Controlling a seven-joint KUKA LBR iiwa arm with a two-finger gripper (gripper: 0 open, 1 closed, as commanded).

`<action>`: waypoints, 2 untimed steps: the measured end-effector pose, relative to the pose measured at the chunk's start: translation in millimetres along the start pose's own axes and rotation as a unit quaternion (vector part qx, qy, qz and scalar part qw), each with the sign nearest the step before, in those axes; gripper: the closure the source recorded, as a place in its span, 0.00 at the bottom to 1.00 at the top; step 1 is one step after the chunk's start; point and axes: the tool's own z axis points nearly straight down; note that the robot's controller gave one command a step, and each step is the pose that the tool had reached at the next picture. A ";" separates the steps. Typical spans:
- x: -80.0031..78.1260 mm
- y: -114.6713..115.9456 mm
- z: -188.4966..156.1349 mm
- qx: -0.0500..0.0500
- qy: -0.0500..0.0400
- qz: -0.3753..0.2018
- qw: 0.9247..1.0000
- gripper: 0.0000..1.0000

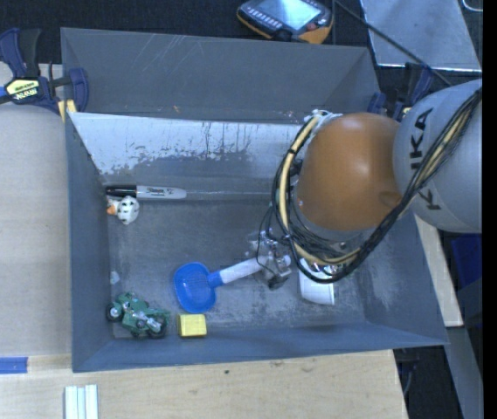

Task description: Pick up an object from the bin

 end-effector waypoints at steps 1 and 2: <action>-59.2 -31.1 -213.6 0.002 -0.007 -0.020 1.000 1.00; -60.4 -26.6 -106.5 0.001 -0.005 -0.026 1.000 1.00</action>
Offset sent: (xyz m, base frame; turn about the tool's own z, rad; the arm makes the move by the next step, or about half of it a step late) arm 0.0573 -0.0087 0.2098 -0.0428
